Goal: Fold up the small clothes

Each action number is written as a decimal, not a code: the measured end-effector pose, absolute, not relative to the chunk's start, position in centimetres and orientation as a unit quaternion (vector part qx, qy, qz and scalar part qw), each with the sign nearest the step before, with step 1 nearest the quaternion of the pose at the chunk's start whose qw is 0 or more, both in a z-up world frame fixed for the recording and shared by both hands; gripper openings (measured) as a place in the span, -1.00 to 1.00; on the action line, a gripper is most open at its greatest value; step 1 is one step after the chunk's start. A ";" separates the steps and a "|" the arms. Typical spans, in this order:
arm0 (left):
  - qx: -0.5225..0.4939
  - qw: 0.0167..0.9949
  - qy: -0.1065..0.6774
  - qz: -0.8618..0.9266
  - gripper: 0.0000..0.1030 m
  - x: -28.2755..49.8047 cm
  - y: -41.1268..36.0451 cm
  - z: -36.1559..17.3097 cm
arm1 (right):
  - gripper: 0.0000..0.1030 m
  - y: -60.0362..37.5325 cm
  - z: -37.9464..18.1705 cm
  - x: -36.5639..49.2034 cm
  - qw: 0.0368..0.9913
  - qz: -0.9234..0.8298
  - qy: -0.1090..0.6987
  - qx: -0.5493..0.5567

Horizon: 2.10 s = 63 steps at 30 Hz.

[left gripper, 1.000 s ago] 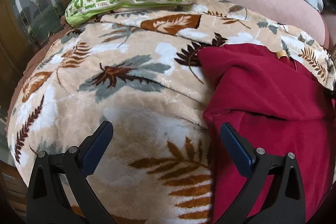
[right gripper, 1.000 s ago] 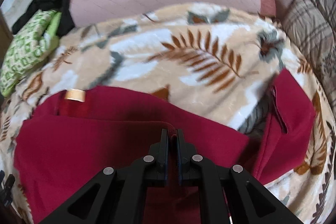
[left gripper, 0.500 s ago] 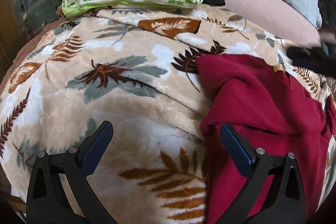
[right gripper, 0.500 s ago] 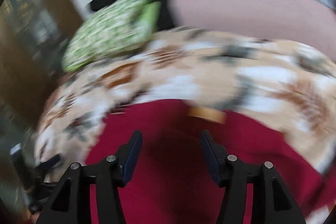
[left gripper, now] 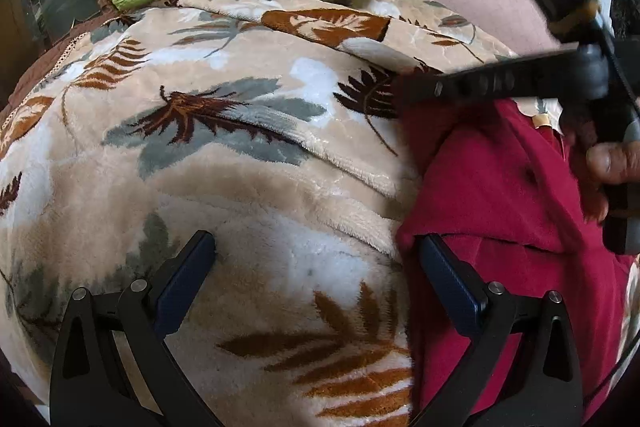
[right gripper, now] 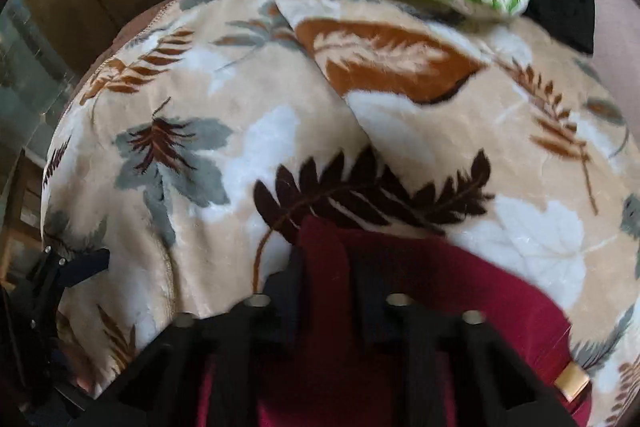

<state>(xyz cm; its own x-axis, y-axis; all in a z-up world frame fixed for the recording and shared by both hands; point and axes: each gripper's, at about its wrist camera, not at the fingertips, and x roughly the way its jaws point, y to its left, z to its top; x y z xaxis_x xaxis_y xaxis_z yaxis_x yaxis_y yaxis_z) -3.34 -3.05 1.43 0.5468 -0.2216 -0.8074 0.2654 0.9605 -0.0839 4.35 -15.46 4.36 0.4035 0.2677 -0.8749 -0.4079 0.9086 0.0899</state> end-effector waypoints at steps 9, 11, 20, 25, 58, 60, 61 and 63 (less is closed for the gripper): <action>0.042 0.882 0.449 -0.135 0.99 -3.4 -3.4 1.2 | -0.83 -16.2 3.0 6.6 0.860 0.137 0.491 -0.023; 0.038 0.881 0.450 -0.138 0.99 -3.4 -3.2 1.4 | -0.81 -17.4 4.1 5.9 0.860 0.143 0.489 0.025; 0.013 0.902 0.407 -0.143 0.98 -4.3 -3.2 5.8 | -0.70 -24.0 7.6 -6.9 0.888 0.056 0.455 0.044; 0.052 0.900 0.403 -0.156 0.99 -4.2 -6.6 6.2 | -0.70 -27.4 3.3 -9.2 0.864 -0.010 0.498 0.073; 0.136 0.880 0.410 -0.196 0.99 -7.0 -13.0 6.1 | -0.78 -54.3 6.2 -19.2 0.818 -0.316 0.466 0.116; 0.125 0.878 0.420 -0.196 0.99 -6.7 -12.9 6.0 | -0.85 -54.4 8.8 -22.0 0.833 -0.317 0.443 0.101; 0.121 0.877 0.421 -0.196 0.99 -6.6 -12.9 6.0 | -0.86 -54.2 9.8 -23.2 0.838 -0.315 0.436 0.091; 0.115 0.878 0.422 -0.197 0.99 -6.8 -13.0 6.2 | -0.86 -54.3 12.2 -25.6 0.841 -0.328 0.426 0.061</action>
<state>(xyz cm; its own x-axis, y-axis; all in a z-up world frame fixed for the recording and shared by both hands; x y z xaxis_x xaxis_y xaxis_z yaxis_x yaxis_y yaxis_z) -6.81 -12.99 6.15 0.5666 -0.2492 -0.7854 0.4433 0.8957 0.0356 -25.56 -54.31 12.17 0.4224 -0.4993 -0.7565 0.6031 0.7779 -0.1766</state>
